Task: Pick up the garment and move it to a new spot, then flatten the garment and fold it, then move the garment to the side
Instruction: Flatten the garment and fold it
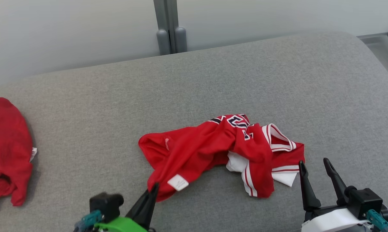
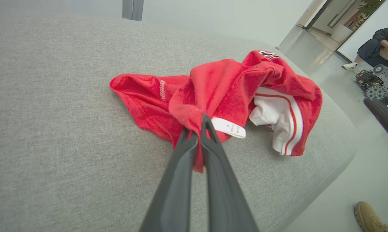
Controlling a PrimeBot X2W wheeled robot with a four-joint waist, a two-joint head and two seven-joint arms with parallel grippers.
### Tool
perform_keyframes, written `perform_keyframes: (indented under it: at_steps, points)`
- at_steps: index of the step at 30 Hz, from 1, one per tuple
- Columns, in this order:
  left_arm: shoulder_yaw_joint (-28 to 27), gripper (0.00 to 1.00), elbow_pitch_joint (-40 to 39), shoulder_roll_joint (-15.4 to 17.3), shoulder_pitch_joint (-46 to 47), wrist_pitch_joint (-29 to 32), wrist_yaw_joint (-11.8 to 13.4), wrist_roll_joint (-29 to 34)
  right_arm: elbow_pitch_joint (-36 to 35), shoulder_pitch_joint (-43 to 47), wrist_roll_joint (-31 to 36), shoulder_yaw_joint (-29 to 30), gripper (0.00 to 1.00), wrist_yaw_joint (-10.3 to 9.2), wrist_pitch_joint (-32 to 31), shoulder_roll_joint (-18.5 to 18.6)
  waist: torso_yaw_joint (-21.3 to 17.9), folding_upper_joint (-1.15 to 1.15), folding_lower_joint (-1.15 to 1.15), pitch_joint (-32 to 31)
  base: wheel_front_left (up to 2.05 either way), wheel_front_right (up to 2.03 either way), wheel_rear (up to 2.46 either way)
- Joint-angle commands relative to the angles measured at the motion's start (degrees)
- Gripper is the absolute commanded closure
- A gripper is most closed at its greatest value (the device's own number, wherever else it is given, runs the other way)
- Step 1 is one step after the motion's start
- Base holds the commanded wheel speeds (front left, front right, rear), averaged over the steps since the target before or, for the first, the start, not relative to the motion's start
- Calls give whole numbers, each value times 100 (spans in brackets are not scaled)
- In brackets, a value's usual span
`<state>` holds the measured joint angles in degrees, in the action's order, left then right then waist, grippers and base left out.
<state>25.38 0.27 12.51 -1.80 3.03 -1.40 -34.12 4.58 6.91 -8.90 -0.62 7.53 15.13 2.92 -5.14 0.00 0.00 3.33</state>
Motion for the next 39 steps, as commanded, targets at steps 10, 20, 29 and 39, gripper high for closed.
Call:
perform_keyframes:
  at_steps: [10, 20, 29, 39]
  points:
    - [-61, 100, 580, 246, -1229, -487, -12, -170, 29, 168, 49, -3, 0, -8, 4, 60, 368, 0, 0, -154, 0, 0, 0]
    - [-69, 0, 1389, 104, -1353, -681, 96, -244, 82, 251, 19, -16, 0, -8, 4, 107, 461, 0, 0, -296, 0, 0, 0]
    - [-322, 0, -34, 692, -1069, 155, 1016, 184, 13, 279, 0, 16, 0, -8, 3, 115, 294, 0, 0, -298, 0, 0, 0]
    - [662, 0, -227, 164, 1261, 1192, 318, 575, -9, -222, -10, -247, 0, -8, 3, 64, -171, 0, 0, 380, 0, 0, 0]
